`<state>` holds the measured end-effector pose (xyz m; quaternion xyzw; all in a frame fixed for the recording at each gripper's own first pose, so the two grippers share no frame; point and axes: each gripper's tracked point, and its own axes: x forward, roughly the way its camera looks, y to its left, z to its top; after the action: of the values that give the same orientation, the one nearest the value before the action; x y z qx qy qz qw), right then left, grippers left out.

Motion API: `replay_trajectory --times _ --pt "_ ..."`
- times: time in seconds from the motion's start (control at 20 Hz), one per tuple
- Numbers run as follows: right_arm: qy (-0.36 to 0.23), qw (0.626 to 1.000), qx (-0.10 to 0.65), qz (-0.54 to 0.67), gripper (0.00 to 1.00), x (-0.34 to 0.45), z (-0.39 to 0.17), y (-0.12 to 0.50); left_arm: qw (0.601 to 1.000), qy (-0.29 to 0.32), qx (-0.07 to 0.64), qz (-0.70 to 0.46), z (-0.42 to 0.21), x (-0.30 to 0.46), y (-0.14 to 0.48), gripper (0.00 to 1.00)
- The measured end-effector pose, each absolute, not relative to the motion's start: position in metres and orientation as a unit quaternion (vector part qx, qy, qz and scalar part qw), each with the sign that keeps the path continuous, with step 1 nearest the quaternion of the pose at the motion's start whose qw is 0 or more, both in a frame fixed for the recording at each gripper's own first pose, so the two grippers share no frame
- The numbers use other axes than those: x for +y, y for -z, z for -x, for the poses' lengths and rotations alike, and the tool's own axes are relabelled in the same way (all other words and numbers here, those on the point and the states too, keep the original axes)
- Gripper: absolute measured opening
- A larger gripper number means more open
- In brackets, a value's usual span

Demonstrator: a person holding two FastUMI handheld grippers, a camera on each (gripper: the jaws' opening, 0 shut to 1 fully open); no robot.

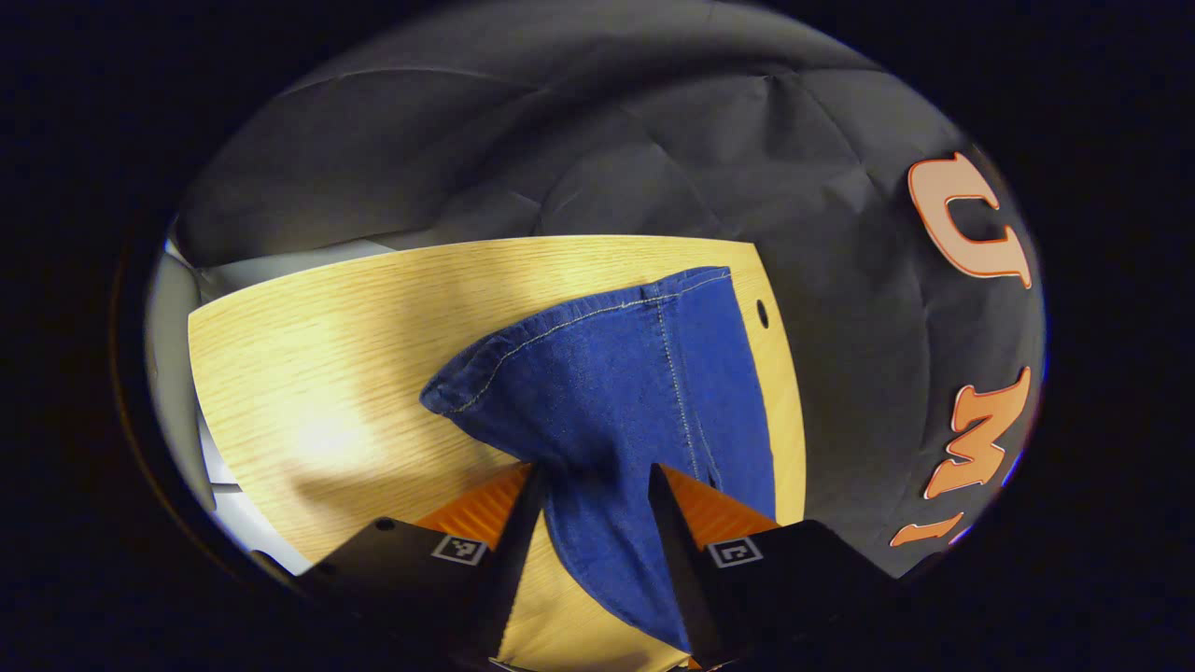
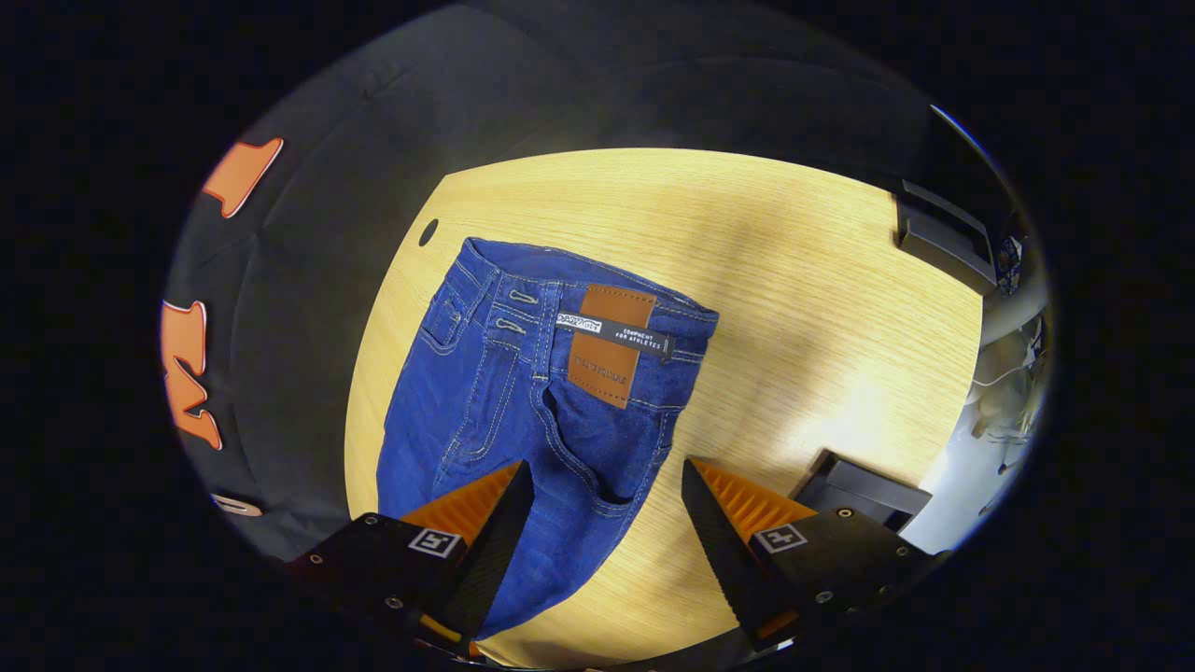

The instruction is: Grasp the waist and the cuffs of the jeans and fold them to make the two legs overlap; first hold the waist and fold one-third of the jeans toward the cuffs, then hold the cuffs and fold the remaining one-third in the same direction to finish folding.

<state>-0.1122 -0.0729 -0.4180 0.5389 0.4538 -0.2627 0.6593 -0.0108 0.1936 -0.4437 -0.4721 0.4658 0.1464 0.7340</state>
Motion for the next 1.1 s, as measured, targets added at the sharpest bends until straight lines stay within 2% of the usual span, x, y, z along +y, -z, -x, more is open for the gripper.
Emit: replay_trajectory --times 0.2,0.3,0.35,0.4,0.45,0.5,0.55,0.6,0.65,0.7,0.75,0.85,0.9,0.95,1.1 --pt "0.261 0.657 0.45 -0.546 0.97 -0.075 0.105 0.419 0.73 -0.145 0.485 0.459 0.008 0.197 0.454 0.63" --pt "0.253 0.659 0.459 -0.539 0.96 -0.076 0.105 0.422 0.726 -0.136 0.469 0.484 -0.002 0.196 0.454 0.3" --pt "0.248 0.66 0.465 -0.535 0.94 -0.077 0.105 0.425 0.726 -0.124 0.466 0.49 -0.002 0.194 0.454 0.3" --pt "0.244 0.659 0.468 -0.535 0.83 -0.077 0.106 0.427 0.718 -0.135 0.465 0.5 0.001 0.197 0.453 0.3" --pt "0.244 0.654 0.468 -0.541 0.77 -0.079 0.109 0.429 0.718 -0.136 0.454 0.509 -0.002 0.201 0.45 0.11" --pt "0.247 0.649 0.463 -0.551 0.64 -0.08 0.111 0.43 0.717 -0.133 0.45 0.515 -0.004 0.194 0.455 0.1" --pt "0.254 0.642 0.453 -0.564 0.62 -0.083 0.111 0.432 0.718 -0.134 0.453 0.511 -0.003 0.194 0.455 0.11" --pt "0.277 0.63 0.45 -0.569 0.49 -0.089 0.118 0.437 0.726 -0.136 0.457 0.495 -0.001 0.195 0.454 0.11" --pt "0.299 0.619 0.431 -0.584 0.31 -0.089 0.114 0.444 0.735 -0.133 0.463 0.476 0.001 0.193 0.453 0.11" --pt "0.293 0.623 0.419 -0.592 0.13 -0.088 0.112 0.435 0.744 -0.143 0.471 0.452 0.0 0.198 0.454 0.11" --pt "0.287 0.629 0.418 -0.589 0.15 -0.081 0.112 0.441 0.751 -0.14 0.474 0.438 0.0 0.193 0.45 0.03" --pt "0.278 0.634 0.397 -0.602 0.1 -0.083 0.103 0.437 0.77 -0.127 0.462 0.421 -0.005 0.194 0.429 0.03" --pt "0.285 0.628 0.389 -0.611 0.0 -0.092 0.109 0.424 0.773 -0.12 0.46 0.42 -0.008 0.192 0.421 0.03" --pt "0.286 0.625 0.384 -0.617 0.05 -0.09 0.102 0.432 0.778 -0.118 0.456 0.417 -0.012 0.19 0.415 0.03" --pt "0.266 0.637 0.377 -0.617 0.05 -0.09 0.09 0.418 0.789 -0.108 0.455 0.399 -0.018 0.184 0.4 0.03"
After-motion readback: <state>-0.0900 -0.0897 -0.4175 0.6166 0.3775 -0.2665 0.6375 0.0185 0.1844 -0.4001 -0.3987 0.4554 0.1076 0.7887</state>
